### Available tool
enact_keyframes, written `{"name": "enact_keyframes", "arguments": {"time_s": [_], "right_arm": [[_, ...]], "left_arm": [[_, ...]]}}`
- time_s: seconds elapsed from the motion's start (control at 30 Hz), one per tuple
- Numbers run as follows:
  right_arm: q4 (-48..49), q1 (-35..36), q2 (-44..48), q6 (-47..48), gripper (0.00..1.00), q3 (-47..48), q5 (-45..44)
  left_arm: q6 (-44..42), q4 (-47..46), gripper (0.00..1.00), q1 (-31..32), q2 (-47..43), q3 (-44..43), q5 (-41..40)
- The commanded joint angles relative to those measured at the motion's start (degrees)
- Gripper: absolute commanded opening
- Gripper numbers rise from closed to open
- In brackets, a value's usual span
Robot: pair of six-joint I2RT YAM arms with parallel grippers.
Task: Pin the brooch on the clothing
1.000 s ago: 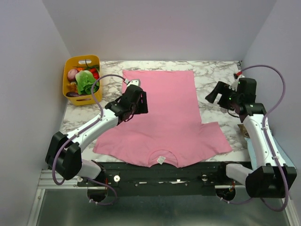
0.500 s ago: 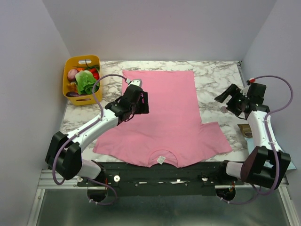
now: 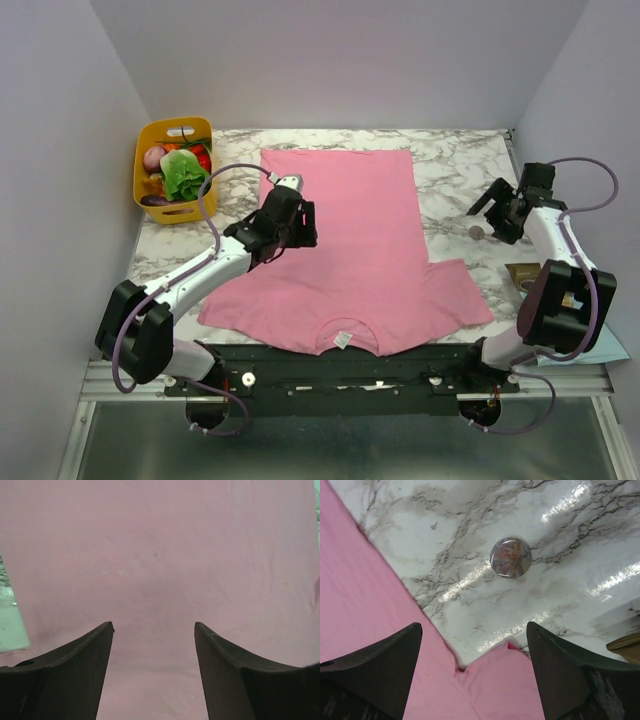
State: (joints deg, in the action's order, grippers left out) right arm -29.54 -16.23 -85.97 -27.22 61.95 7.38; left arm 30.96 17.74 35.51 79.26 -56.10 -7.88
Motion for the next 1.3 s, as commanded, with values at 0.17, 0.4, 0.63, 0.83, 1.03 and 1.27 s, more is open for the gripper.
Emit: {"name": "enact_keyframes", "arguments": {"time_s": [0.17,0.4,0.63,0.83,1.03,1.27], "right_arm": [[-11.7,-0.2,-14.1,-2.1,0.91,12.4,-8.8],[-14.3,-0.2,-19.1,-2.9,0.83,15.6,-10.0],[-16.3,-0.2,-23.5,-3.8,0.79,19.0,-11.2],[-23.0,-0.2,-30.3,-4.9,0.75,26.6,-12.9],[-22.2,-0.2,-31.5,-5.1,0.73,26.4,-11.2],[-22.6,-0.2,-32.8,-5.2,0.72,27.3,-10.8]], "left_arm": [[-1.3,-2.7,0.75,-2.3,-2.3,2.2,3.3],[-0.6,-3.5,0.75,-3.9,-1.6,3.2,5.0],[-0.5,-4.0,0.75,-5.0,-1.8,3.8,6.4],[-0.2,-4.2,0.75,-5.8,-2.3,4.8,6.6],[0.2,-4.6,0.75,-6.3,-2.2,5.3,7.3],[0.2,-4.6,0.75,-6.8,-2.6,5.8,7.4]]}}
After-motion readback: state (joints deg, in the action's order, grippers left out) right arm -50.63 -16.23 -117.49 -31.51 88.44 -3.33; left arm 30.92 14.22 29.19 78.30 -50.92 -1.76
